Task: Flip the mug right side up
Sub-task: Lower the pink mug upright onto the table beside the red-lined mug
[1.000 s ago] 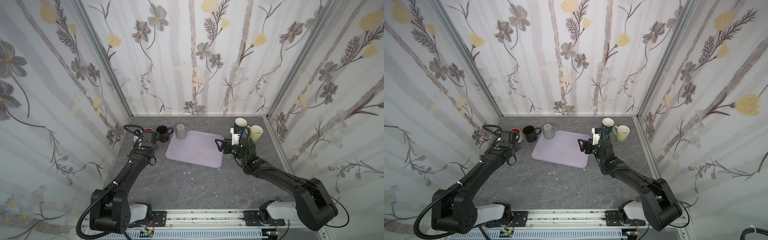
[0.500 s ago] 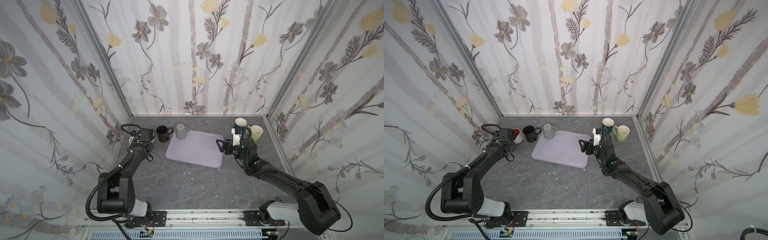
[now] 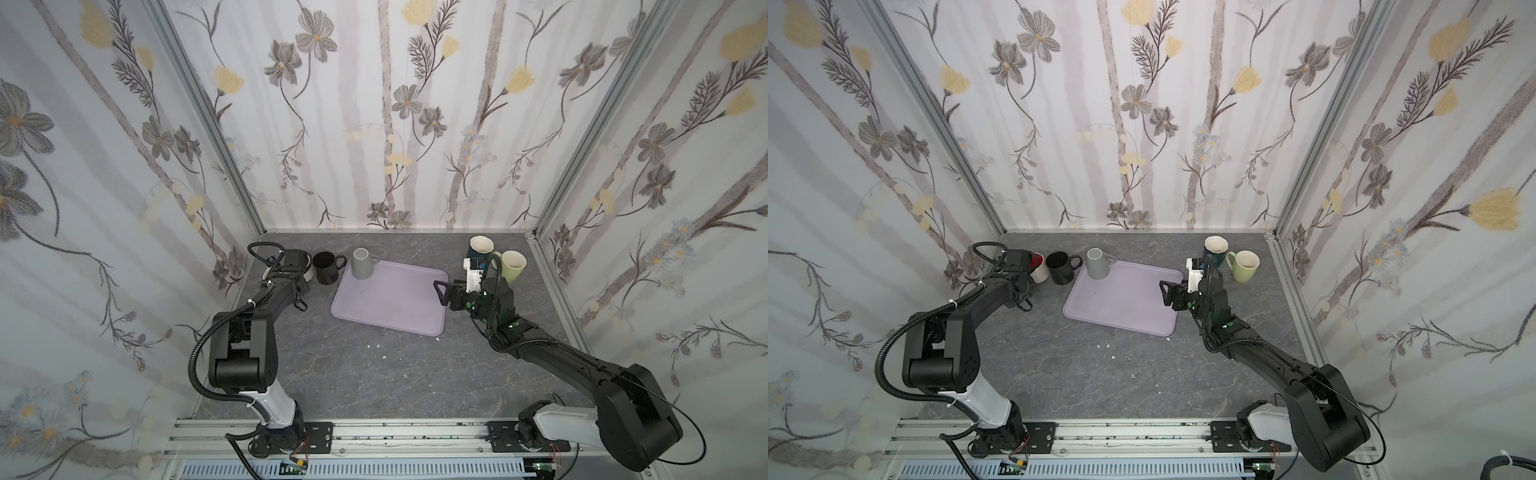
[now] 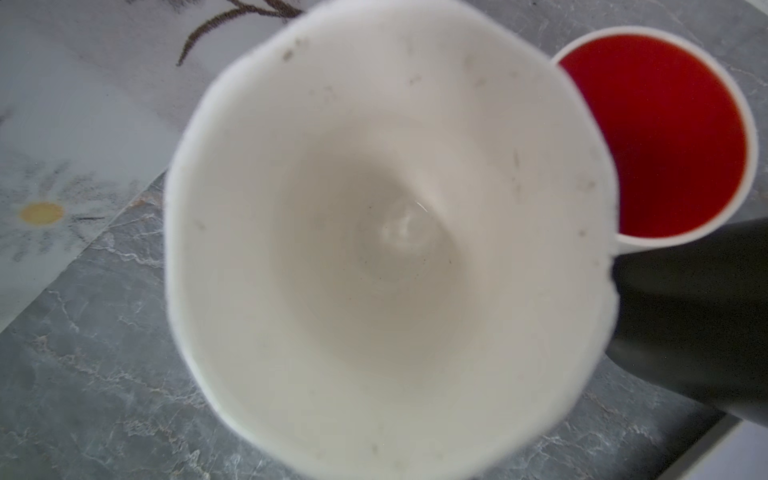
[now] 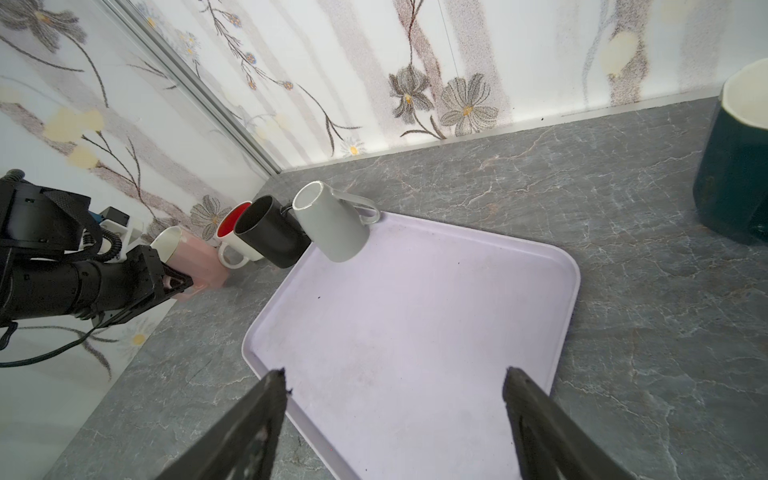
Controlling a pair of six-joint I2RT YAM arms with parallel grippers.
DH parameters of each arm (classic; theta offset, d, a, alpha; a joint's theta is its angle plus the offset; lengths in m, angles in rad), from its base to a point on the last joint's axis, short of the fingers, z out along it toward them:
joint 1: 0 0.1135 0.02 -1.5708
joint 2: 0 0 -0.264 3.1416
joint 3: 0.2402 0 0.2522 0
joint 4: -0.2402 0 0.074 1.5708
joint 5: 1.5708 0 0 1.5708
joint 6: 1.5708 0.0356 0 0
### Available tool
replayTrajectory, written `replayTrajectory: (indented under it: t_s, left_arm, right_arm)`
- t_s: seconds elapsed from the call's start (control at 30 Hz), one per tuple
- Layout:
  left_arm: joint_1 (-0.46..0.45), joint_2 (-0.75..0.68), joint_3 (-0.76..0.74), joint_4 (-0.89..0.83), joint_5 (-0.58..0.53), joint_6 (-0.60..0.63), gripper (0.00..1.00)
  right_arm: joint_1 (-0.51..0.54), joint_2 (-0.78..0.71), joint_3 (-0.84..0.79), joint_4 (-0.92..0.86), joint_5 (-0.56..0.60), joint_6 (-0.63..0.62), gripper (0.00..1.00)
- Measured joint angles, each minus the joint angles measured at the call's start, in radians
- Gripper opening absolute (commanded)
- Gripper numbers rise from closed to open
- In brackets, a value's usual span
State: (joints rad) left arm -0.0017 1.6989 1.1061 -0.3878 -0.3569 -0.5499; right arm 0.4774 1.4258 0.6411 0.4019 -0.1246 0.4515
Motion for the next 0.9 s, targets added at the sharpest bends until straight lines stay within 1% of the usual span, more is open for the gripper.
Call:
replayTrajectory:
  t_s: [0.3, 0.33, 0.37, 0.43, 0.47, 0.53, 0.57, 0.63, 0.67, 0.73, 0.8, 0.9]
  left_arm:
    - [0.001, 0.079, 0.064, 0.005, 0.027, -0.001, 0.00]
    - [0.001, 0.085, 0.070, 0.008, 0.029, -0.002, 0.05]
    - [0.001, 0.089, 0.074, 0.012, 0.030, -0.002, 0.14]
    - [0.001, 0.093, 0.078, 0.015, 0.034, -0.003, 0.16]
    - [0.001, 0.093, 0.078, 0.016, 0.036, -0.003, 0.19]
    - [0.001, 0.093, 0.078, 0.016, 0.040, -0.003, 0.35]
    - [0.001, 0.093, 0.077, 0.018, 0.045, -0.004, 0.38]
    - [0.000, 0.089, 0.074, 0.020, 0.052, -0.005, 0.39]
    - [0.000, 0.087, 0.072, 0.020, 0.056, -0.004, 0.42]
    - [0.000, 0.080, 0.068, 0.021, 0.062, -0.004, 0.51]
    - [0.000, 0.078, 0.068, 0.021, 0.065, -0.004, 0.57]
    - [0.000, 0.070, 0.068, 0.016, 0.066, -0.003, 0.70]
  right_arm:
    - [0.000, 0.011, 0.006, -0.023, 0.000, -0.016, 0.83]
    - [0.000, 0.015, 0.009, -0.031, 0.000, -0.016, 0.83]
    - [0.000, 0.020, 0.011, -0.039, 0.000, -0.018, 0.83]
    - [0.000, 0.031, 0.017, -0.041, -0.008, -0.019, 0.83]
    - [0.000, 0.039, 0.020, -0.042, -0.016, -0.019, 0.83]
    - [-0.001, 0.053, 0.025, -0.045, -0.034, -0.019, 0.83]
    - [-0.001, 0.057, 0.025, -0.046, -0.042, -0.018, 0.83]
    - [-0.001, 0.065, 0.025, -0.046, -0.054, -0.018, 0.83]
    - [-0.002, 0.067, 0.025, -0.047, -0.058, -0.018, 0.83]
    - [-0.002, 0.070, 0.025, -0.047, -0.061, -0.017, 0.83]
    - [-0.002, 0.070, 0.025, -0.047, -0.073, -0.015, 0.83]
    - [-0.002, 0.070, 0.027, -0.047, -0.080, -0.015, 0.83]
